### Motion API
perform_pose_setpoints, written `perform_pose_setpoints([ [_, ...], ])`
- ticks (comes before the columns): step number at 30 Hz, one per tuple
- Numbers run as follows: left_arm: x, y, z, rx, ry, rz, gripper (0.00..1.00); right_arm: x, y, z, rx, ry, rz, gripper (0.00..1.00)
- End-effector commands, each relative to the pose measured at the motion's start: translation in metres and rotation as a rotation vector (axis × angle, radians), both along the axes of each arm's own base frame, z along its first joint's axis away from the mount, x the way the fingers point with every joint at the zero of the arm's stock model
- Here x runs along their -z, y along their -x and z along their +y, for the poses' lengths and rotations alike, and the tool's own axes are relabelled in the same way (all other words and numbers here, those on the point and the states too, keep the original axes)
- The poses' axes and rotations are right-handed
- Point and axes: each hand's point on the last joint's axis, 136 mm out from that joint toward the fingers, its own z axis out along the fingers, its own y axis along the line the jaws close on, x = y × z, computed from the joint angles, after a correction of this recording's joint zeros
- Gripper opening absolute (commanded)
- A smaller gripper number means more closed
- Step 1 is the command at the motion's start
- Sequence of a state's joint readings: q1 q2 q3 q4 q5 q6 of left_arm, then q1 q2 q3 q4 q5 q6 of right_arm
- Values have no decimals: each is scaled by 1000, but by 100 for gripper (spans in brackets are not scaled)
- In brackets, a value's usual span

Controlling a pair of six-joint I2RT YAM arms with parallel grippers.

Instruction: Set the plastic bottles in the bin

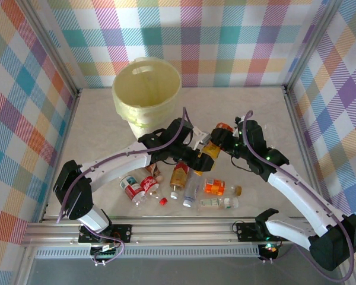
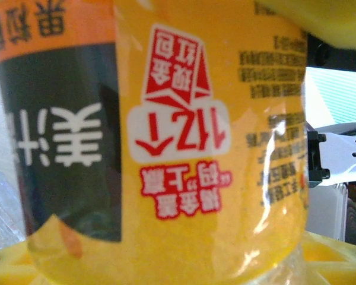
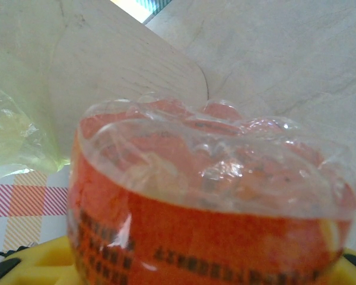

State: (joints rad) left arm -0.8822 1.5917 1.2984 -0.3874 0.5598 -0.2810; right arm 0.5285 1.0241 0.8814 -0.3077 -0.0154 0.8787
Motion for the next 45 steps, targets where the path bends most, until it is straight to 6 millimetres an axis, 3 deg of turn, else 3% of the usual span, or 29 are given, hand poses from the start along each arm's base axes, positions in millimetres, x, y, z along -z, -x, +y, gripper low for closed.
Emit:
perform_pose_setpoints([
  [1, -27, 2, -3, 24, 92, -45, 57, -20, 0, 15, -43, -52, -36, 51],
  [8, -27, 2, -1, 25, 85, -56, 54, -21, 0, 16, -44, -44, -38, 56],
  [20, -21, -1, 3, 15, 44, -73, 54, -37, 15, -11, -6, 48, -99, 100],
  [28, -27, -1, 7, 11, 36, -90, 54, -49, 37, -41, 20, 129, -160, 100],
  [32, -31, -3, 10, -1, 26, -112, 54, -60, 50, -46, -10, 141, -214, 100],
  [40, -56, -15, 24, -32, -79, -213, 54, -82, 81, -32, -253, 202, -348, 100],
  [45, -73, -34, 42, -91, -213, -288, 55, -107, 102, -24, -377, 197, -486, 100],
])
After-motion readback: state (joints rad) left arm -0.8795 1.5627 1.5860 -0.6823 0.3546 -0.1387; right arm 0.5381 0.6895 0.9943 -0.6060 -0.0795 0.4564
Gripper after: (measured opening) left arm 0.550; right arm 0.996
